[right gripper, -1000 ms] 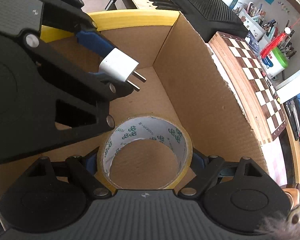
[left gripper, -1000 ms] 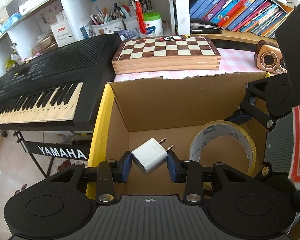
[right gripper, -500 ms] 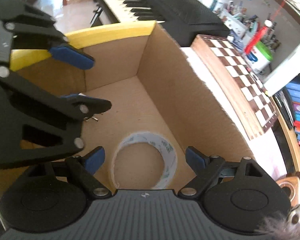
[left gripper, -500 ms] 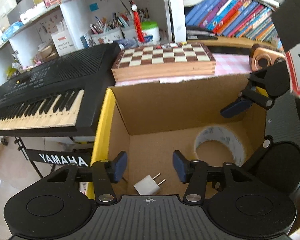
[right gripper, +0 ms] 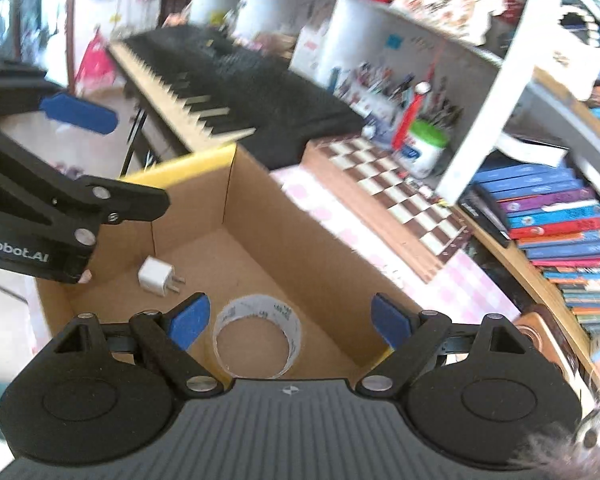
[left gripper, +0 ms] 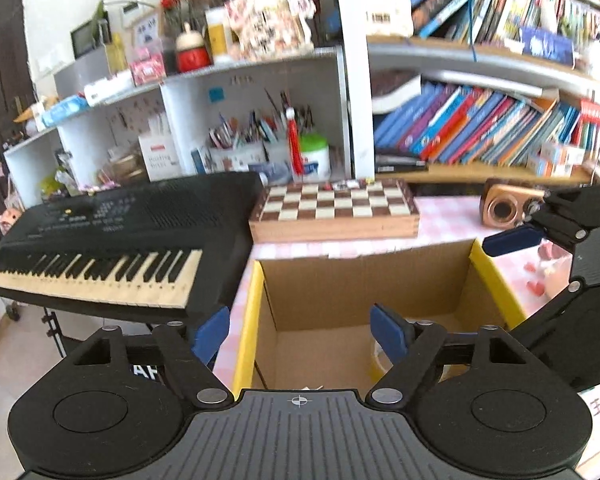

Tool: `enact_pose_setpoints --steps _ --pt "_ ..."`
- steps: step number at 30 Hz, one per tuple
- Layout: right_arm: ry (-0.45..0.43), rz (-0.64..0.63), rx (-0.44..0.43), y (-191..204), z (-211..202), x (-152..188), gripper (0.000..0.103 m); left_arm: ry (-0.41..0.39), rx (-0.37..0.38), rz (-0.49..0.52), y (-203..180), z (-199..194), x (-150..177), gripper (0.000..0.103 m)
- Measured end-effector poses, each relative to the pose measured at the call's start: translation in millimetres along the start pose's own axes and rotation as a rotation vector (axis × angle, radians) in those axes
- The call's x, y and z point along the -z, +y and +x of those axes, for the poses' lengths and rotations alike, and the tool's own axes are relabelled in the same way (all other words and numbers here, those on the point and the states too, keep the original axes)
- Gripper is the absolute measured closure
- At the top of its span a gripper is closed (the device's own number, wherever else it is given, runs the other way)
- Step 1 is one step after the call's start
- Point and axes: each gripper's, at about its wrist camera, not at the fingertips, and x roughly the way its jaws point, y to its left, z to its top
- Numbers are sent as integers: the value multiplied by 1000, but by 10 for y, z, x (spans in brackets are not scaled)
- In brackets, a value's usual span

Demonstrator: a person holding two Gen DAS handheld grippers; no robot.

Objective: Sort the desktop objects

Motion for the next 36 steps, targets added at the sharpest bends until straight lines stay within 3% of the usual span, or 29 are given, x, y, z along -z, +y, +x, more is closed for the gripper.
enact_pose_setpoints --steps 7,20,29,36 --pt "-135 107 83 41 -533 127 15 -75 -20 -59 62 -428 102 14" --pt "-318 325 247 170 -1568 639 15 -167 -41 -111 80 -1210 386 13" --pt "-370 407 348 412 -2028 1089 15 -187 -60 -136 -91 -1611 720 9" --pt "-327 499 365 617 -2210 1473 15 -176 -78 -170 -128 -1852 986 9"
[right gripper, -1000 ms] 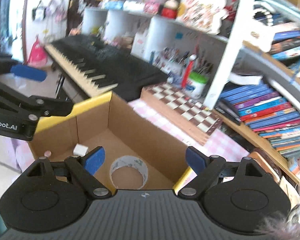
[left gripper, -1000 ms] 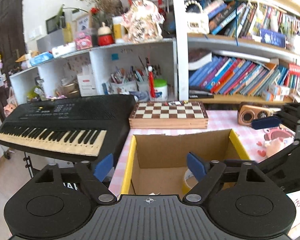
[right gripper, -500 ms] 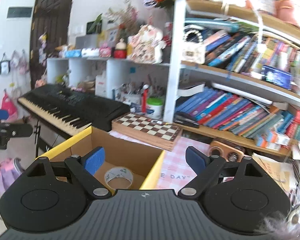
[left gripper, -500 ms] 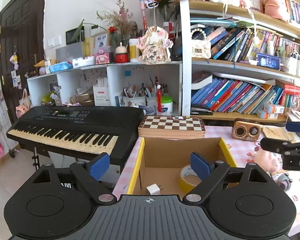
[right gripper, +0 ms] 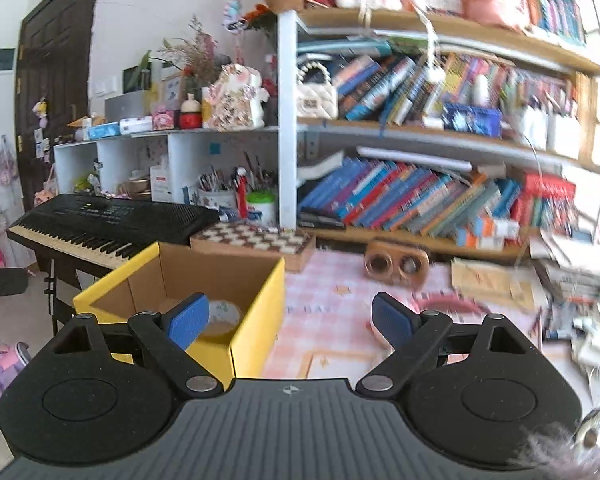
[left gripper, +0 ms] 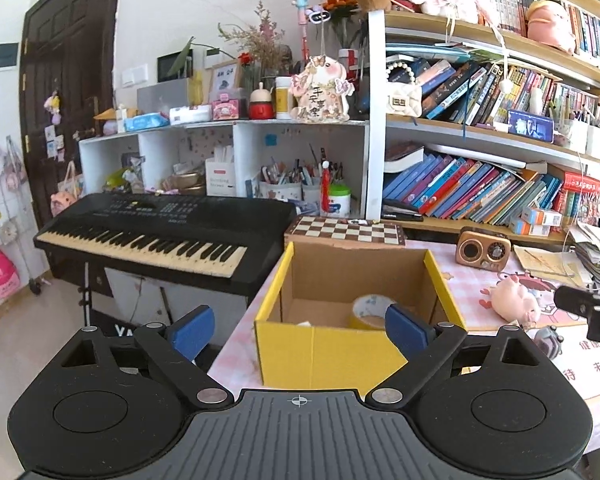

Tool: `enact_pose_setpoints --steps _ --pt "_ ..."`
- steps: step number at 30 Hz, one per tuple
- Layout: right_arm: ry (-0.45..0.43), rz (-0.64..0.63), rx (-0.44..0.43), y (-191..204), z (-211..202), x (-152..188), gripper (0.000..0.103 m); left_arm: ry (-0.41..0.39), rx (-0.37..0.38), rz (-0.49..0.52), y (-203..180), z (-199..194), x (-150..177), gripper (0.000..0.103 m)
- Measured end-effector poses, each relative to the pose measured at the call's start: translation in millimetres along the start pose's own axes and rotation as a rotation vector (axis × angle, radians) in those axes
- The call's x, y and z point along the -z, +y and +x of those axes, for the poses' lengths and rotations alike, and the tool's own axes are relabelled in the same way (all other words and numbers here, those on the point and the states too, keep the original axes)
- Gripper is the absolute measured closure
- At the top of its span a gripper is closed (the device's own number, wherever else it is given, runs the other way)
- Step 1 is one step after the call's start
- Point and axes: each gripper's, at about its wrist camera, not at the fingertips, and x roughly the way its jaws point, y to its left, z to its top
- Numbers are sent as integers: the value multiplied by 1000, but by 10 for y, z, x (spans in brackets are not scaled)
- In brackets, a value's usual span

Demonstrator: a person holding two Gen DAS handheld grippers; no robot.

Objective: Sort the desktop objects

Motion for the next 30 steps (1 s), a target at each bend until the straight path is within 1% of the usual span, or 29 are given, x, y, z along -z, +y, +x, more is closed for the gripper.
enact_pose_setpoints --steps 3,7,16,20,23,26,30 --pt "6 13 17 -4 -134 150 15 -4 -16 -7 23 -110 75 9" --pt "6 -3 35 39 -295 326 15 3 -23 -25 32 -223 199 8" --pt "53 -15 34 199 -529 662 15 63 -24 -48 27 -362 528 8" --pt "70 -58 29 308 -573 795 15 86 -20 -61 22 -388 657 8" --pt "107 -71 12 368 -564 863 15 122 -5 -75 2 -391 773 8" --pt "137 -82 -6 423 -565 916 14 148 8 -70 -29 -392 856 8" --pt "165 -89 -6 438 -557 962 14 167 28 -56 -75 -391 925 8"
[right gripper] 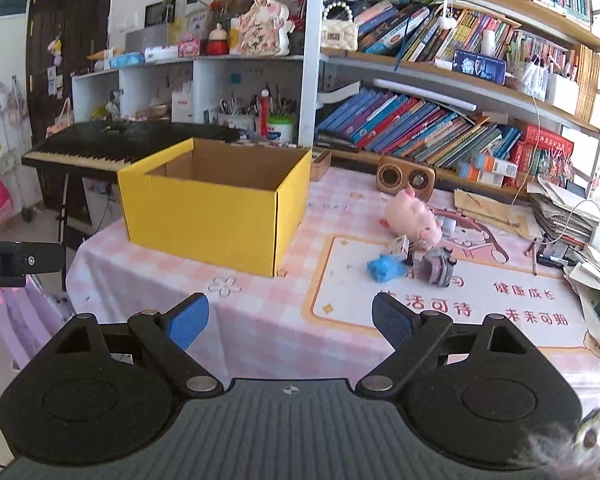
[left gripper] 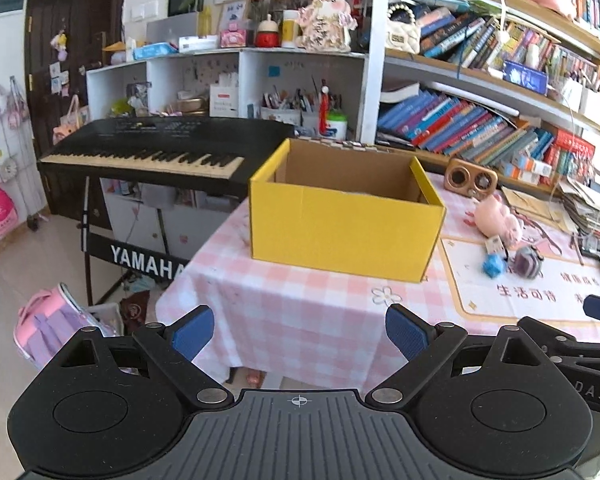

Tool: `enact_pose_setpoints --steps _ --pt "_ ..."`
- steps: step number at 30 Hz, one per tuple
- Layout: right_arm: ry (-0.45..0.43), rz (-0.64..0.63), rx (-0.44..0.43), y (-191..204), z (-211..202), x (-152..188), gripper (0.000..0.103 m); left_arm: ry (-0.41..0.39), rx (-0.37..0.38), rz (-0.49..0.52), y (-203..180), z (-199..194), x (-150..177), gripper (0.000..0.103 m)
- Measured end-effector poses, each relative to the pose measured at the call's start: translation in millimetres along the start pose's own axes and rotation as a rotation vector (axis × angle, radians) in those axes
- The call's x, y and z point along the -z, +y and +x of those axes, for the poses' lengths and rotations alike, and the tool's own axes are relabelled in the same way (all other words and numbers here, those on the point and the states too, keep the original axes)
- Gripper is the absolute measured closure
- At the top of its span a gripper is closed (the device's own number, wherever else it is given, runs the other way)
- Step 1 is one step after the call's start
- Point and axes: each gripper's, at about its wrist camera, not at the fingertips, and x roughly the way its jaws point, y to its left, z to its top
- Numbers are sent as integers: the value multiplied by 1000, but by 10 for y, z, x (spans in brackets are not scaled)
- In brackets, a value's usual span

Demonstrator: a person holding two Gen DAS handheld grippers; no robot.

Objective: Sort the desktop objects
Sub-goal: 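Move both tools toward the blue packet and the grey toy car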

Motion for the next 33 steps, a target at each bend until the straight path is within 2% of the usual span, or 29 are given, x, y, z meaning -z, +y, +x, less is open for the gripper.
enact_pose_setpoints --steps 20,33 --pt "91 8 79 -227 69 201 10 78 63 77 -295 229 92 8" --pt "146 75 158 -695 172 252 10 119 162 169 -836 499 9 8"
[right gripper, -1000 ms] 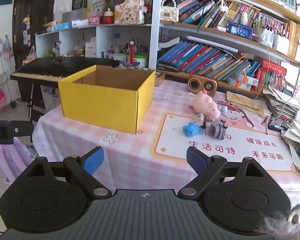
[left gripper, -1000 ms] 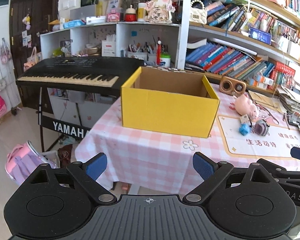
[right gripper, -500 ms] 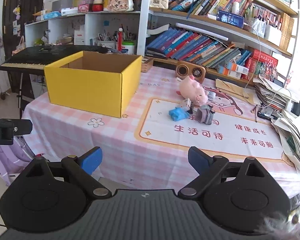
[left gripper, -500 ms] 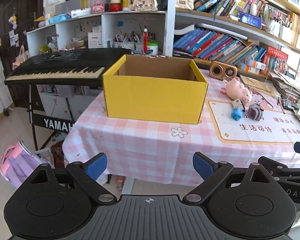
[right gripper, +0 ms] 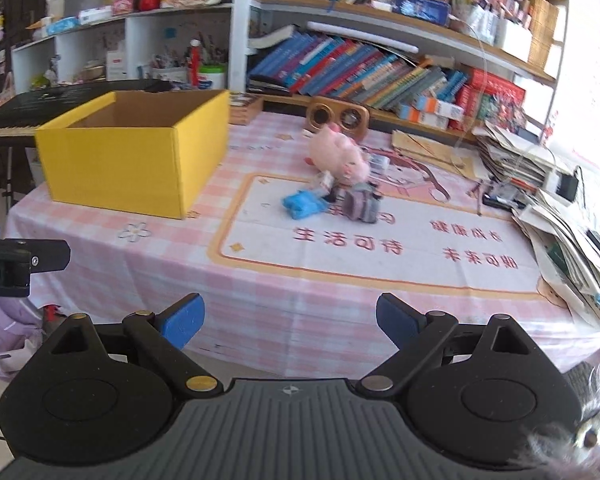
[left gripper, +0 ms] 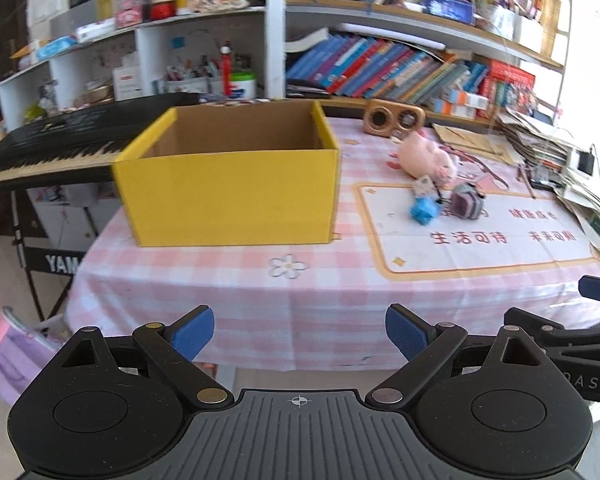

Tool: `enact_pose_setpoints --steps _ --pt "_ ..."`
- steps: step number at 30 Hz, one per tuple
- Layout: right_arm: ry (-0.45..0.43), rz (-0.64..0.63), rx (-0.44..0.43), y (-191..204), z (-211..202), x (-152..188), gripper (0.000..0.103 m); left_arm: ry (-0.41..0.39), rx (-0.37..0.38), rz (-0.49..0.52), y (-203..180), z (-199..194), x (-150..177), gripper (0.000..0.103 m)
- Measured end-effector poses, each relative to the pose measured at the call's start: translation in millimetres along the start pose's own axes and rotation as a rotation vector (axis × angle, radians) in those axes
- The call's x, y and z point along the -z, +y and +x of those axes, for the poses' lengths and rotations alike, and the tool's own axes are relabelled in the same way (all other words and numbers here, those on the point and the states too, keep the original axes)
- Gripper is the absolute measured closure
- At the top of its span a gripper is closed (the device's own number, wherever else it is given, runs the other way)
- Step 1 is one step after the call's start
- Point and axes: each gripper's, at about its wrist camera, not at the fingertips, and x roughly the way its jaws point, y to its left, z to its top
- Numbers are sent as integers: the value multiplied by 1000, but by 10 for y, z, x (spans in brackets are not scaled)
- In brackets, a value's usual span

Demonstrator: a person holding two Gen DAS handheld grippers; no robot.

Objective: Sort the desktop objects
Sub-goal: 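Move both tools toward the blue packet and the grey toy car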

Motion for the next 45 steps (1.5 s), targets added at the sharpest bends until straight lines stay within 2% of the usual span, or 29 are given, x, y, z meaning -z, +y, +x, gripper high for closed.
enact_pose_setpoints --steps 24,38,45 --pt "74 70 14 -961 587 -228 8 64 75 63 -904 711 -430 8" --pt "80 77 -24 -1498 991 -443 8 73 66 76 -1426 1070 -728 8" --pt "81 80 -86 -1630 1223 -577 10 68 9 91 -1533 1196 -851 8"
